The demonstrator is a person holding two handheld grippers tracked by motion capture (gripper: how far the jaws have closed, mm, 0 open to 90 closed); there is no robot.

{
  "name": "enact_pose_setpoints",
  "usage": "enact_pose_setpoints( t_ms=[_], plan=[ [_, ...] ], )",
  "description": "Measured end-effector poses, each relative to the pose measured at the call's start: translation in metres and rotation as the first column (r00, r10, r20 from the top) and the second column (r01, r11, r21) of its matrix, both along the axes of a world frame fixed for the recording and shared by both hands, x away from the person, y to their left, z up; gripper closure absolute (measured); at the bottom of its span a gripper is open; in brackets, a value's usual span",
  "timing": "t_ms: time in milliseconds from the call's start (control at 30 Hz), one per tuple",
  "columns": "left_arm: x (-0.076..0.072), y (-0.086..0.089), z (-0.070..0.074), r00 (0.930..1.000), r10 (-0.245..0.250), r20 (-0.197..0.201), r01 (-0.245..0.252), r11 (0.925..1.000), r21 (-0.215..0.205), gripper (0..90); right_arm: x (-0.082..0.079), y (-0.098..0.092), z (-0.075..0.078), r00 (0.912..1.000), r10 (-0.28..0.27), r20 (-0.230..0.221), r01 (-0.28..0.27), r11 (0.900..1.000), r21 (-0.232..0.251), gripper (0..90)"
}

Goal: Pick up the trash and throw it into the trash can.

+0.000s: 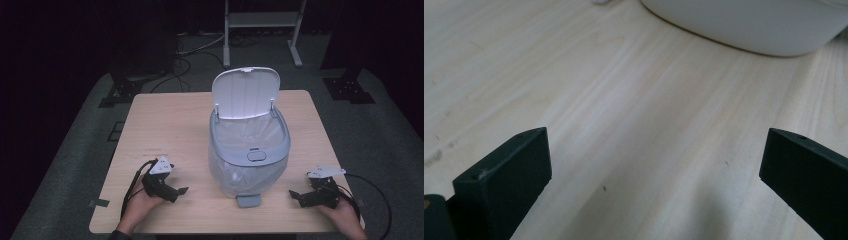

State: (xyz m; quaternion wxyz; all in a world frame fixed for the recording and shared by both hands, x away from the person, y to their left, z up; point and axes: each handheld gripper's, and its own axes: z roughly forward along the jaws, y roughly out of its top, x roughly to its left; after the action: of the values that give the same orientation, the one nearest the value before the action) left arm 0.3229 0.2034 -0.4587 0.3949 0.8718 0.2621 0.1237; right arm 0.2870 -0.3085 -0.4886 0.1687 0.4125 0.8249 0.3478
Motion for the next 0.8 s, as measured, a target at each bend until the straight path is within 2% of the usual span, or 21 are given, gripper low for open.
enact_pose_setpoints(
  t_ms=[33, 67, 200, 267, 333, 367, 567, 800],
  plan=[
    [0.002, 0.000, 0.001, 1.0000, 0.002, 0.009, -0.002, 1.0000, -0.009, 0.0, 0.000, 0.000, 0.000, 1.0000, 0.000, 0.000, 0.000, 1.000, 0.000, 0.6],
    [0.007, -0.002, 0.003, 1.0000, 0.002, -0.001, -0.002, 0.9999, -0.017, 0.0, 0.000, 0.000, 0.000, 1.0000, 0.000, 0.000, 0.000, 1.000, 0.000, 0.6],
    [0.012, -0.005, 0.006, 0.9999, -0.006, 0.008, 0.006, 1.0000, -0.005, 0.0, 0.000, 0.000, 0.000, 1.0000, 0.000, 0.000, 0.000, 1.000, 0.000, 0.6],
    [0.017, -0.009, 0.007, 0.9999, -0.004, 0.014, 0.005, 0.9995, -0.030, 0.0, 0.000, 0.000, 0.000, 1.0000, 0.000, 0.000, 0.000, 1.000, 0.000, 0.6],
    [0.019, -0.010, 0.007, 0.9999, -0.007, 0.009, 0.008, 0.9996, -0.027, 0.0, 0.000, 0.000, 0.000, 1.0000, 0.000, 0.000, 0.000, 1.000, 0.000, 0.6],
    [0.023, -0.015, 0.009, 0.9998, -0.015, 0.013, 0.016, 0.9998, -0.013, 0.0, 0.000, 0.000, 0.000, 1.0000, 0.000, 0.000, 0.000, 1.000, 0.000, 0.6],
    [0.034, -0.023, 0.016, 0.9993, -0.025, 0.028, 0.025, 0.9996, -0.010, 0.0, 0.000, 0.000, 0.000, 1.0000, 0.000, 0.000, 0.000, 1.000, 0.000, 0.6],
    [0.047, -0.030, 0.025, 0.9986, -0.025, 0.046, 0.027, 0.9993, -0.028, 0.0, 0.000, 0.000, 0.000, 1.0000, 0.000, 0.001, 0.000, 1.000, 0.000, 0.6]
  ],
)
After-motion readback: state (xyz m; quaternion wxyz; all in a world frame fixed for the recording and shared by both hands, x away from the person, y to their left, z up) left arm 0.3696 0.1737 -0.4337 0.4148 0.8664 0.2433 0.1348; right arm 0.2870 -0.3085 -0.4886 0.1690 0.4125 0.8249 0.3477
